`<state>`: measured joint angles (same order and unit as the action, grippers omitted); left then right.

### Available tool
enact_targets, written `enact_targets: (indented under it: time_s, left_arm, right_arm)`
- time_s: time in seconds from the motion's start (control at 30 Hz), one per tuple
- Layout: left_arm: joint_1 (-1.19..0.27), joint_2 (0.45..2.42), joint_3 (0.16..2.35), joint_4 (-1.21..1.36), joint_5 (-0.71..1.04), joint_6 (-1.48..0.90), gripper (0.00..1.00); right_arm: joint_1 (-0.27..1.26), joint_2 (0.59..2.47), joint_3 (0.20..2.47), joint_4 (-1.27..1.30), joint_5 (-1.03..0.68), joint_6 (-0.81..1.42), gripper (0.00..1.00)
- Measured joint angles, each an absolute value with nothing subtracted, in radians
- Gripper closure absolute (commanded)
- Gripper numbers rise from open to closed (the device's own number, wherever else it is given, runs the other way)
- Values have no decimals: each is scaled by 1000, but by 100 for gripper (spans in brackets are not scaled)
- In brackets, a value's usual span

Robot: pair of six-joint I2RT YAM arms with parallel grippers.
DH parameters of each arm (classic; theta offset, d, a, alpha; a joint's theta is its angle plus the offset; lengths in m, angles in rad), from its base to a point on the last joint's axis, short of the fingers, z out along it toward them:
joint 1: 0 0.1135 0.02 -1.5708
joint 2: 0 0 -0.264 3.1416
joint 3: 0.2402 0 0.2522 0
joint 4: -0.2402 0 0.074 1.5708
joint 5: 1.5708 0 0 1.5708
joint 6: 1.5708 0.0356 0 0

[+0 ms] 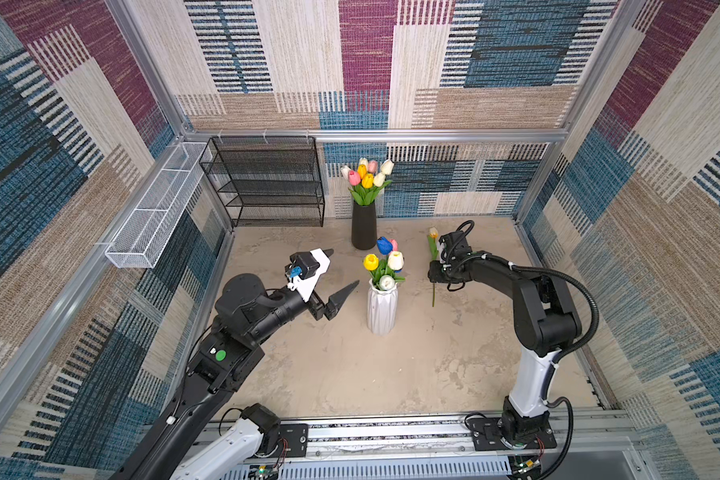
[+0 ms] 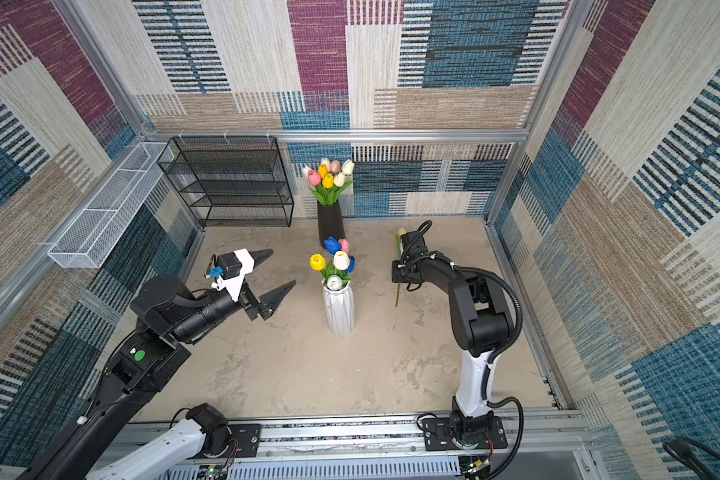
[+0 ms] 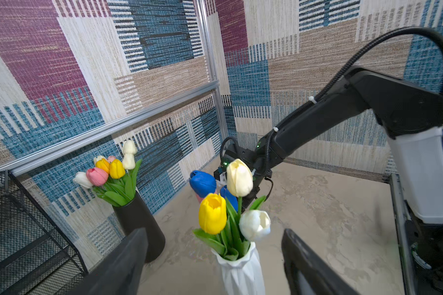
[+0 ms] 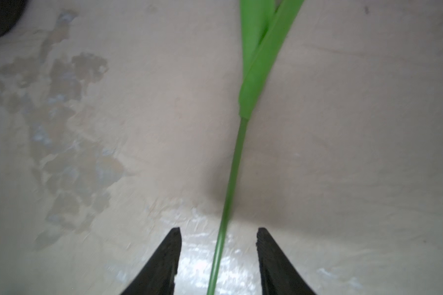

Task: Arrange the flowers into the vase
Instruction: 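Lift the white tulip upright with the right gripper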

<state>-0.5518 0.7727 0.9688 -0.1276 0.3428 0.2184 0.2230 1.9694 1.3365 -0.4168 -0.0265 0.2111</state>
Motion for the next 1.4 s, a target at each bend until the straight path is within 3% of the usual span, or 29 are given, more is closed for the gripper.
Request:
enact_targets:
  time_s: [0.37,0.57,0.7,0.83,0.93,1.13,1.4]
  left_arm:
    - [-552,675,712,-161,321,171,15]
    - [-552,760,696,-102,323,125,14]
    - [-552,859,729,-47,320,112,15]
    - [-552,989,816,4,340,108,16]
    - [-552,1080,859,40,377,108,16]
    - [-559,1125,875,66,447,119,15]
    - [-586,1163,898,72,478,144,6]
  right_arm:
    - [221,2095,1443,-391,62,237,100]
    - [193,1945,1283,-341,28,238,100]
    - [177,1642,1106,-200,-98,250,100]
    - [176,1291,916,124,-283,289,100]
    - [176,1143,773,465,-440,371,100]
    - [236,1067,605,995,-568,545,100]
    - [356,1134,609,1255,-562,553,100]
